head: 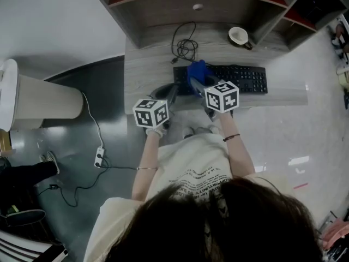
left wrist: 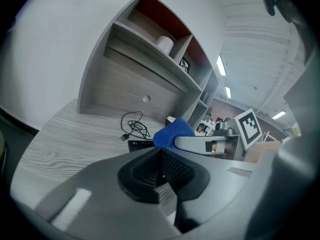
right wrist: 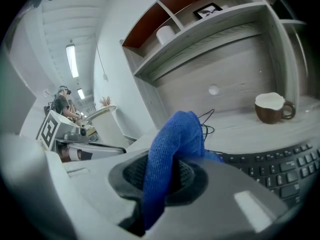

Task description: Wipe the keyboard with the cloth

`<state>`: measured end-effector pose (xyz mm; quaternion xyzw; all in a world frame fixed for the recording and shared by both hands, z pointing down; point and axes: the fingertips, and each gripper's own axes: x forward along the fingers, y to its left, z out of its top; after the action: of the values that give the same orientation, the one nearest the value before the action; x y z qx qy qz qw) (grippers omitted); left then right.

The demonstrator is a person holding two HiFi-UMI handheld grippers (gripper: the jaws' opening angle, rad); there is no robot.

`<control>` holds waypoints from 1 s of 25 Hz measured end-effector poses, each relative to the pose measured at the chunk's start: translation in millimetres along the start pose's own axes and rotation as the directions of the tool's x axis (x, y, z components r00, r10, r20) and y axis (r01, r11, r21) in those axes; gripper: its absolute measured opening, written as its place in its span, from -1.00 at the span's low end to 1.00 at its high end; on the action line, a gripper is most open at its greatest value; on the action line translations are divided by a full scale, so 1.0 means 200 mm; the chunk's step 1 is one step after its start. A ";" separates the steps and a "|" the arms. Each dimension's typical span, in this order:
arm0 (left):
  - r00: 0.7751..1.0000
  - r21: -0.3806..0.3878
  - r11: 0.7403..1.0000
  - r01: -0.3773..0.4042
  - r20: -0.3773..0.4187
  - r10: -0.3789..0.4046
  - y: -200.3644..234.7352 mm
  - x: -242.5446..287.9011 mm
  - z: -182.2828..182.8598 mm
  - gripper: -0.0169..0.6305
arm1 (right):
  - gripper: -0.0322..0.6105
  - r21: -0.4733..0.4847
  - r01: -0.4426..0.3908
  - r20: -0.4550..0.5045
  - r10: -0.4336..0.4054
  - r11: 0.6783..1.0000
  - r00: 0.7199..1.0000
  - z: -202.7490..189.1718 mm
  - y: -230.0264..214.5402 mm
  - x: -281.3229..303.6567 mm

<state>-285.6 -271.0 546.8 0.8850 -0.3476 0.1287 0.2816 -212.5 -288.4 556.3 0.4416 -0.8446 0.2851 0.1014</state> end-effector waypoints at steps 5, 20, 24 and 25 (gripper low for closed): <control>1.000 -0.006 1.000 -0.029 0.012 0.029 0.03 -0.01 0.02 -0.94 | -0.72 -0.015 -0.033 -0.019 0.033 0.999 0.999 0.00 0.03 0.04; 0.995 -0.036 0.995 -0.095 0.028 0.096 0.06 -0.03 0.04 -0.94 | -0.72 -0.046 -0.149 -0.082 0.145 0.988 0.986 0.02 0.12 0.14; 0.992 -0.048 0.992 -0.119 0.032 0.121 0.08 -0.04 0.04 -0.94 | -0.72 -0.050 -0.181 -0.101 0.176 0.982 0.979 0.02 0.15 0.17; 0.991 -0.051 0.991 -0.124 0.034 0.126 0.08 -0.05 0.04 -0.94 | -0.72 -0.050 -0.189 -0.106 0.183 0.981 0.977 0.02 0.15 0.17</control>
<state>-304.0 -280.2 542.5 0.8567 -0.4106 0.1208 0.2880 -257.3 -300.6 555.4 0.3424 -0.8842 0.2899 0.1299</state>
